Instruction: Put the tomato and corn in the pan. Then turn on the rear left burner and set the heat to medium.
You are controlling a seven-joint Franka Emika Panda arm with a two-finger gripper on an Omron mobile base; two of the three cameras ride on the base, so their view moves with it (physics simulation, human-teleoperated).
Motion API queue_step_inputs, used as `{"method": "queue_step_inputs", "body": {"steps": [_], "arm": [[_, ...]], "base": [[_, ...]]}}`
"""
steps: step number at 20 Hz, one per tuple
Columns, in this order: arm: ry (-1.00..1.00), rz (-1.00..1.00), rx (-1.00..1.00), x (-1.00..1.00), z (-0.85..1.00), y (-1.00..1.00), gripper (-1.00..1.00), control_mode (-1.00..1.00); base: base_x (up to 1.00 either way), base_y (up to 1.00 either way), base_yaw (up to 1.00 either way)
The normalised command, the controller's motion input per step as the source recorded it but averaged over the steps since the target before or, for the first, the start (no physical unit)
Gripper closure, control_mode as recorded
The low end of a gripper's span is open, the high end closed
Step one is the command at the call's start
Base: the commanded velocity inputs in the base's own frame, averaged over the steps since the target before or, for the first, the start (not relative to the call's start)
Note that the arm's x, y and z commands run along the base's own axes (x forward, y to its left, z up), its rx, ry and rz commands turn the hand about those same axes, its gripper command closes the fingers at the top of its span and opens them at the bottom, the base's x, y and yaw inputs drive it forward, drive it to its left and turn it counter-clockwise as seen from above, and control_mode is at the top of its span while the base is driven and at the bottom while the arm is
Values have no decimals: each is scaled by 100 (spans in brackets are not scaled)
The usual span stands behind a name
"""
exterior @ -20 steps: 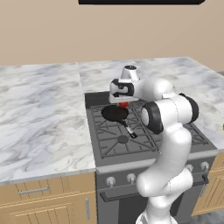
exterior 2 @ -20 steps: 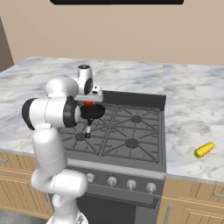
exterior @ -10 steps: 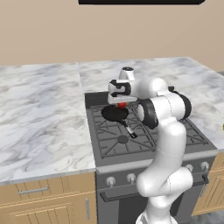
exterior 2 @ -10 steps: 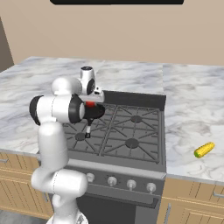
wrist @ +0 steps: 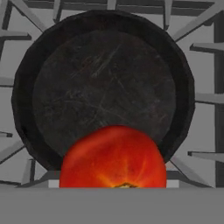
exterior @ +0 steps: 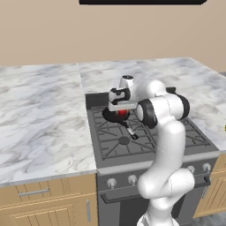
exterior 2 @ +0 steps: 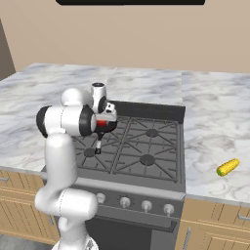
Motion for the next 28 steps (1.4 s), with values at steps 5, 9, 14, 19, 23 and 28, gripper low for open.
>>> {"method": "queue_step_inputs", "body": {"steps": [5,9,14,19,23,28], "arm": [[0,0,0,12,-33,6,100,-100],[0,0,0,14,-6,13,100,-100],[0,0,-1,16,0,16,100,-100],[0,0,0,22,-8,5,100,-100],[0,0,0,21,-13,0,100,-100],[2,-1,0,10,-5,-1,100,-100]], "base": [[0,0,0],[0,0,0],[0,0,0],[0,0,0],[0,0,0],[0,0,0]]}}
